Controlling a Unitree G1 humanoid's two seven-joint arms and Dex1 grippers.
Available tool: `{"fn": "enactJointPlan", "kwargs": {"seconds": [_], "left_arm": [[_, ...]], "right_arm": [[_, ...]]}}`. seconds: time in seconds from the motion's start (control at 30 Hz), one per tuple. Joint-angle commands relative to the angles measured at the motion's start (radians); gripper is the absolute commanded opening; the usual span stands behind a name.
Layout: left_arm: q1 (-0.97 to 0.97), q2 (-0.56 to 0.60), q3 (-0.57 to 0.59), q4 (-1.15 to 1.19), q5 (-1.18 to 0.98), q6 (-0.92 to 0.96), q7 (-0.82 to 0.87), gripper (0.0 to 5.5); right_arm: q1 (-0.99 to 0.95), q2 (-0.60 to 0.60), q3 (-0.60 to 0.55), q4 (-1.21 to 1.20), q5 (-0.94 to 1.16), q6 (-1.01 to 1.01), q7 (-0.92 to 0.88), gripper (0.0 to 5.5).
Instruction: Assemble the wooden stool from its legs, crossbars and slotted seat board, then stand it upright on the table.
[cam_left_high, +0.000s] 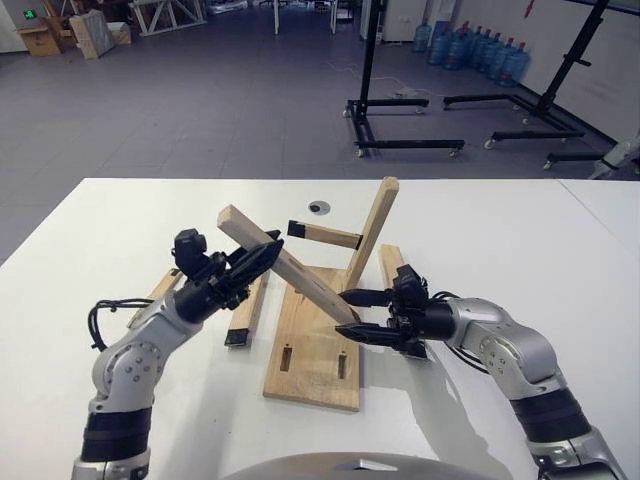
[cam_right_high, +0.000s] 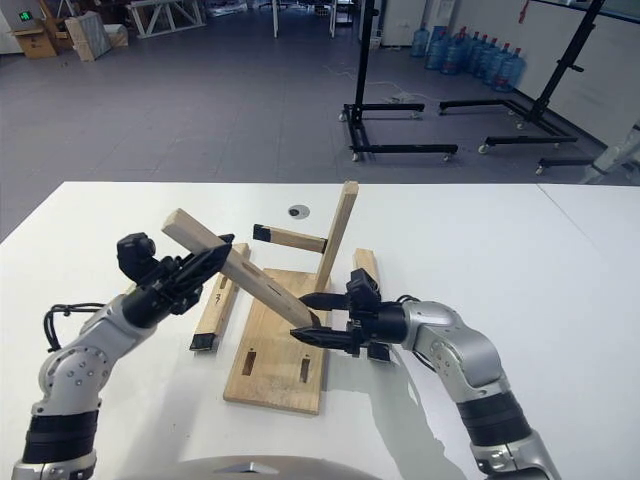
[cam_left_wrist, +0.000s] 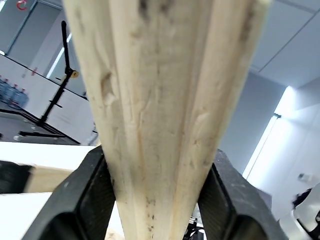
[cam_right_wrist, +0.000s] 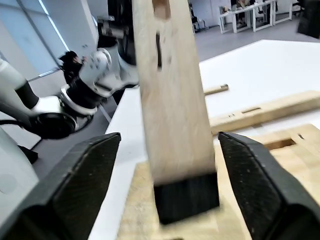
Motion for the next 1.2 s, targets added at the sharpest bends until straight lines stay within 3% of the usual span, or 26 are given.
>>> {"fn": "enactJointPlan", "kwargs": {"seconds": [0.03, 0.33, 0.73, 1.0, 1.2], "left_arm": [[-0.127, 0.098, 0.037, 0.121, 0.048, 0.000, -0.075, 2.09], [-0.405, 0.195, -0.122, 0.508, 0.340, -0.101, -0.361, 2.09], [-0.687, 0.176, -0.161, 0.985, 0.559, -0.231, -0.572, 2.06], [-0.716, 0.143, -0.162, 1.052, 0.594, -0.236, -0.676, 2.06], [-0.715, 0.146, -0.169, 1.062, 0.692, -0.391, -0.604, 2.05]], "right_arm": [[-0.002, -0.038, -0.033, 0.014, -0.034, -0.038, -0.009, 3.87], [-0.076, -0.094, -0.144, 0.030, 0.026, -0.009, -0.001, 3.87], [-0.114, -0.132, -0.133, 0.035, 0.036, 0.033, 0.029, 3.87], [-0.137, -0.139, -0.104, 0.052, 0.024, 0.045, 0.049, 3.87], [-0.146, -0.140, -0.095, 0.038, 0.030, 0.057, 0.050, 3.87]]}}
